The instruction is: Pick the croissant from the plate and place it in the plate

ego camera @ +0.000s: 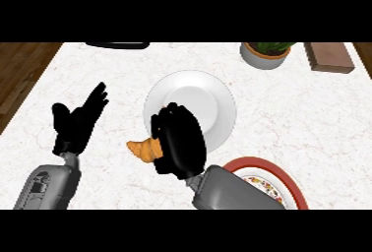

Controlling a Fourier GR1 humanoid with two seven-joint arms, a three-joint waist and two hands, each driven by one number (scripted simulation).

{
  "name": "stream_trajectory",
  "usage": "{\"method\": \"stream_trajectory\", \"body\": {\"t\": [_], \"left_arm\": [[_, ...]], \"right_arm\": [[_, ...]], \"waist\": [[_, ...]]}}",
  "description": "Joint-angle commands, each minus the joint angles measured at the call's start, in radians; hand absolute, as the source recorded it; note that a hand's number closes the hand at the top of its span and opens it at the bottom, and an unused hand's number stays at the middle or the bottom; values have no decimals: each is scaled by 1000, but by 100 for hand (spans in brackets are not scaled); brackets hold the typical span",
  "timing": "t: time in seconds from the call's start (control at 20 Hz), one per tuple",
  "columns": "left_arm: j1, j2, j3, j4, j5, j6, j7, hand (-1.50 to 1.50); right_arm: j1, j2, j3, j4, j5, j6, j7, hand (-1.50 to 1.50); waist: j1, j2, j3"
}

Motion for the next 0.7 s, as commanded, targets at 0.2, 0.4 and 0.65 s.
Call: {"method": "stream_trajectory", "body": {"t": [0.2, 0.4, 0.65], "left_arm": [[14, -5, -1, 11, -6, -2, -32, 0], [-13, 4, 5, -11, -4, 2, 10, 0], [28, -10, 14, -5, -14, 26, -30, 0]], "right_arm": [[-212, 3, 70, 50, 51, -203, 450, 150], [-230, 2, 98, 94, 22, -283, 537, 150], [-311, 2, 27, 227, -10, -293, 519, 150]], "waist": [[6, 11, 0], [-12, 12, 2], [-31, 14, 2]]}}
